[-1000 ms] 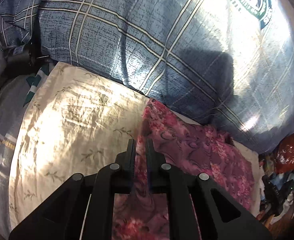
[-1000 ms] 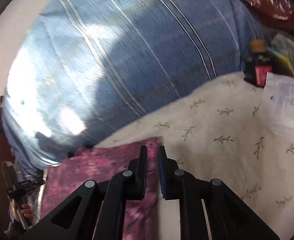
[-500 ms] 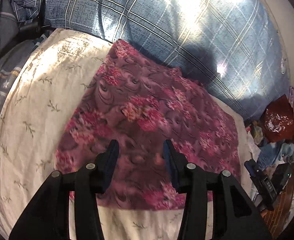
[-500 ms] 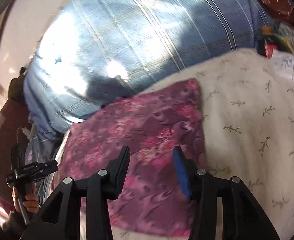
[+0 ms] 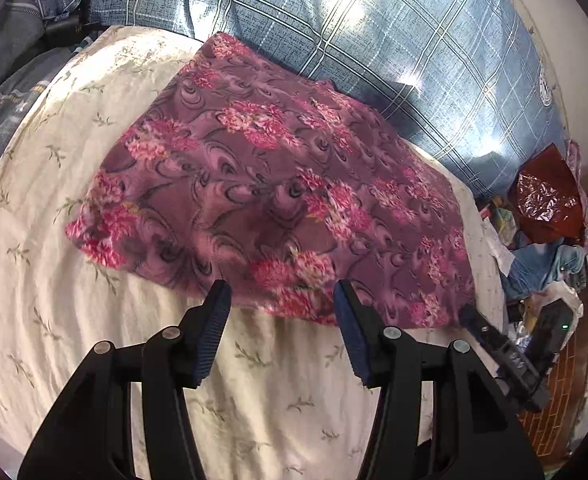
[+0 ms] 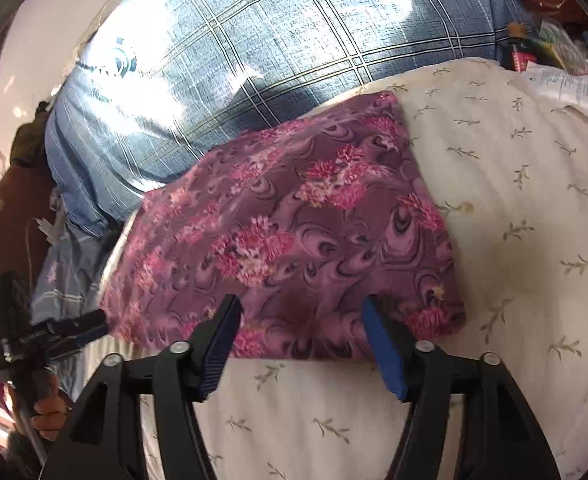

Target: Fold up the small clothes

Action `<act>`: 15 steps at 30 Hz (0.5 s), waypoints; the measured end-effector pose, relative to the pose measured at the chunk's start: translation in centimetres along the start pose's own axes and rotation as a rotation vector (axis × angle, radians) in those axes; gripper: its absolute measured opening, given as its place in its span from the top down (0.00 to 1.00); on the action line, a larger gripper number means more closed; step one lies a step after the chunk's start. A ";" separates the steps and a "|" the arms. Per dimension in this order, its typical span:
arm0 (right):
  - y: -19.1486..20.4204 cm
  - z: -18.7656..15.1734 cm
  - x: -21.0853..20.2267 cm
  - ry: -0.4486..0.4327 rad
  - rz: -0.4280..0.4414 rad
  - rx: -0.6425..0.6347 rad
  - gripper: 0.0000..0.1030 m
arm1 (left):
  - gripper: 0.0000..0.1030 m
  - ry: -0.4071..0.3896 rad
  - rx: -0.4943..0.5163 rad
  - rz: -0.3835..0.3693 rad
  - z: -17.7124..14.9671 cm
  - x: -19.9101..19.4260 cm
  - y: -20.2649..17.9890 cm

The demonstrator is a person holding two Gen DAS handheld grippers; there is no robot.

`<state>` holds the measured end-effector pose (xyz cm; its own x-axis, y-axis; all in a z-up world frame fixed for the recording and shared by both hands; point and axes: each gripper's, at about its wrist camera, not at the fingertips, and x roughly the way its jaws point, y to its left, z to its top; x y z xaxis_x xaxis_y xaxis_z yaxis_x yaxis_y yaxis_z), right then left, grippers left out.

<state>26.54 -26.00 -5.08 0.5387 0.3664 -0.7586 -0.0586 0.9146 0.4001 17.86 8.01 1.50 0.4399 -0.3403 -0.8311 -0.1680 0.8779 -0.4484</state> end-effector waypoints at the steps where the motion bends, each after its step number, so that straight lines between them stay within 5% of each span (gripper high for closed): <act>1: -0.2 -0.5 0.3 0.016 -0.005 0.006 0.31 | 0.50 0.006 0.002 -0.002 -0.2 0.0 -0.1; 5: 0.0 -1.4 0.3 0.004 -0.024 0.004 0.27 | 0.50 0.015 -0.012 -0.003 -1.4 -0.6 0.4; 12: 1.6 -2.9 0.9 0.044 -0.073 -0.083 0.01 | 0.49 0.051 -0.086 -0.033 -2.2 -0.3 2.5; 15: 2.6 -3.7 1.4 0.044 -0.131 -0.153 0.00 | 0.47 0.081 -0.111 -0.042 -2.4 0.4 3.3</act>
<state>24.07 -22.48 -6.99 0.5133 0.2464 -0.8221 -0.1191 0.9691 0.2160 15.33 9.96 -1.17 0.3764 -0.4064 -0.8326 -0.2491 0.8212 -0.5135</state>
